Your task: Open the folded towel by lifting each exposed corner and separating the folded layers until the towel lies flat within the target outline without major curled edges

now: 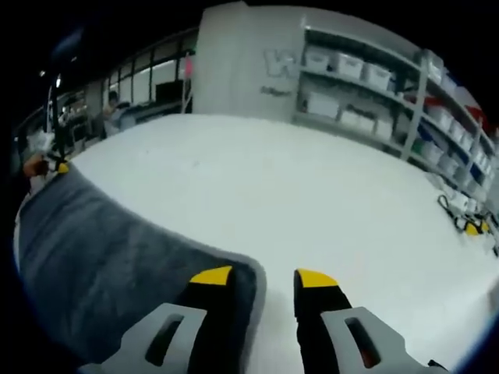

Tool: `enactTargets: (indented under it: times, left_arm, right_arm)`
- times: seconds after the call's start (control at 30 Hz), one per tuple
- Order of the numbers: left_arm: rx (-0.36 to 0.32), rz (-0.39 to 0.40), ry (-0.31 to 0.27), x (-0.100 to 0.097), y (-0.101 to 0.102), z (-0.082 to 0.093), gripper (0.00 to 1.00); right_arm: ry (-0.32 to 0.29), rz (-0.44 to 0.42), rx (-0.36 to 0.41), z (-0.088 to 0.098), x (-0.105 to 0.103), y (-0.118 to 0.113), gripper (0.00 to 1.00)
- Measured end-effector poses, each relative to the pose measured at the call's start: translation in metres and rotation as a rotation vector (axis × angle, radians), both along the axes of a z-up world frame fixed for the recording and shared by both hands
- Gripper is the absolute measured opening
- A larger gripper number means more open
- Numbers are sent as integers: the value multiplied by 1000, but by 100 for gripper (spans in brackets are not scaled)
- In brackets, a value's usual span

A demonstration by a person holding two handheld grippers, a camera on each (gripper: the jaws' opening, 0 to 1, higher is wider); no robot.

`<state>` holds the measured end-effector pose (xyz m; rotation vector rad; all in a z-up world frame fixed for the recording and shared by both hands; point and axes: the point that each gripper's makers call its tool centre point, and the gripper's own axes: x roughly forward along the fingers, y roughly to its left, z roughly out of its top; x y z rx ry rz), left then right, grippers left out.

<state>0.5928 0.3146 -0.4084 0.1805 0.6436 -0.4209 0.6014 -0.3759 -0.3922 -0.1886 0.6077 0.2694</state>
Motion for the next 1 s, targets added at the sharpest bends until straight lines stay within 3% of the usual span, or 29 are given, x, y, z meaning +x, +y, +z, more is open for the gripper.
enactTargets:
  times: [0.1,0.13,0.2,0.47,0.83,1.0]
  left_arm:
    - [-5,-4,15,0,0,-5,20]
    - [-16,-8,18,-1,-2,-6,16]
    - [-18,-11,11,-1,-3,-5,2]
    - [-28,-17,-8,1,-1,-3,2]
    - [-34,-13,-28,5,-1,-4,2]
    - [-6,-5,-55,12,1,-4,1]
  right_arm:
    - [13,-6,22,-4,-2,2,20]
    - [10,-9,38,-4,-1,2,13]
    - [10,-10,45,-5,-1,2,4]
    - [21,-30,40,-8,-7,5,0]
    - [-6,-34,-61,-16,-4,6,0]
    - [-8,-34,-86,-21,-1,7,0]
